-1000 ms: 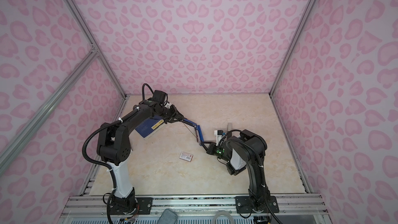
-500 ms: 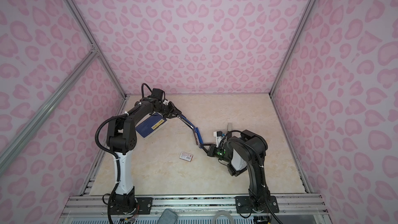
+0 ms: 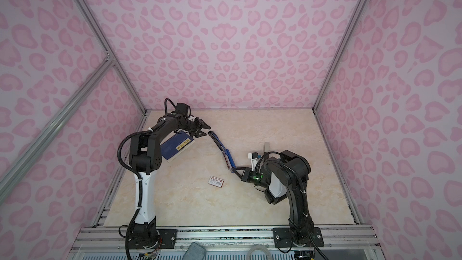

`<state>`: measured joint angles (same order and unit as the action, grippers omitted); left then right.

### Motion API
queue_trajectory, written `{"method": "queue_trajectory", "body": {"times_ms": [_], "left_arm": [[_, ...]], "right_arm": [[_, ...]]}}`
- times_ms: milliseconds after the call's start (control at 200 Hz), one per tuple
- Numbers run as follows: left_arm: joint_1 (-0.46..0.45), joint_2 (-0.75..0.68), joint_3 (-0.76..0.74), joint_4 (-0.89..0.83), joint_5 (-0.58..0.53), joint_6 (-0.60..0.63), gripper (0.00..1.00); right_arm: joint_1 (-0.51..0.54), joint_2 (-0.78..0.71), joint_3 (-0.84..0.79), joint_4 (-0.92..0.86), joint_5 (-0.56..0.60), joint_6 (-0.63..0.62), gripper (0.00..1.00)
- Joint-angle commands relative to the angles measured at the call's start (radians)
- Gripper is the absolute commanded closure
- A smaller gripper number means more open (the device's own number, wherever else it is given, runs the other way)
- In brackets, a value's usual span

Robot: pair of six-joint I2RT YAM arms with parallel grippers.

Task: Load the staples into the stapler

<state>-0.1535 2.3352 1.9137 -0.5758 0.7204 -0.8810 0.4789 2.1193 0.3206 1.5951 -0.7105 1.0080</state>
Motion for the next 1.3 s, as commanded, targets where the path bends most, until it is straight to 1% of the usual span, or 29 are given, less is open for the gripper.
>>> {"method": "queue_trajectory", "body": {"times_ms": [0,95,275,360,450,525,590,680,740,780,885,960,1010,1085,1120,1205,1295], "left_arm": [[0.012,-0.047,-0.018,0.011,-0.014,-0.005,0.45],[0.020,-0.118,-0.095,0.045,-0.037,-0.012,0.44],[0.006,-0.305,-0.329,0.139,-0.059,-0.009,0.44],[-0.001,-0.400,-0.465,0.196,-0.077,-0.015,0.44],[-0.003,-0.487,-0.615,0.247,-0.100,-0.027,0.44],[-0.008,-0.549,-0.699,0.257,-0.134,-0.023,0.44],[-0.013,-0.592,-0.752,0.258,-0.156,-0.011,0.44],[-0.021,-0.641,-0.808,0.253,-0.187,-0.001,0.44],[-0.030,-0.668,-0.834,0.248,-0.209,0.006,0.44],[-0.036,-0.680,-0.847,0.243,-0.226,0.011,0.44],[-0.069,-0.684,-0.866,0.244,-0.260,0.026,0.43],[-0.106,-0.657,-0.849,0.242,-0.268,0.038,0.43],[-0.134,-0.632,-0.829,0.241,-0.276,0.044,0.43],[-0.180,-0.592,-0.783,0.217,-0.302,0.061,0.43],[-0.201,-0.576,-0.765,0.207,-0.322,0.068,0.43],[-0.240,-0.544,-0.732,0.200,-0.360,0.077,0.43],[-0.274,-0.503,-0.694,0.189,-0.374,0.087,0.42]], "right_arm": [[-0.005,0.066,-0.047,-0.109,0.003,0.053,1.00],[-0.006,0.044,-0.036,-0.133,-0.002,0.067,1.00],[-0.004,-0.028,0.051,-0.348,-0.008,0.078,1.00],[0.006,-0.058,0.119,-0.458,-0.015,0.093,1.00],[0.032,-0.080,0.211,-0.605,-0.012,0.082,1.00],[0.062,-0.081,0.298,-0.720,-0.004,0.060,1.00],[0.083,-0.064,0.356,-0.753,-0.005,0.063,1.00],[0.105,-0.032,0.411,-0.750,-0.007,0.091,0.89],[0.116,-0.019,0.432,-0.765,-0.009,0.095,0.82],[0.119,-0.015,0.438,-0.769,-0.009,0.094,0.82],[0.111,-0.011,0.413,-0.719,-0.005,0.119,0.92],[0.099,0.001,0.394,-0.675,-0.011,0.145,0.92],[0.096,0.006,0.386,-0.664,-0.015,0.152,0.87],[0.089,-0.001,0.363,-0.652,-0.013,0.155,0.74],[0.084,-0.011,0.350,-0.654,-0.015,0.151,0.70],[0.064,-0.052,0.309,-0.665,-0.004,0.131,0.65],[0.046,-0.088,0.280,-0.713,0.003,0.095,0.64]]}}
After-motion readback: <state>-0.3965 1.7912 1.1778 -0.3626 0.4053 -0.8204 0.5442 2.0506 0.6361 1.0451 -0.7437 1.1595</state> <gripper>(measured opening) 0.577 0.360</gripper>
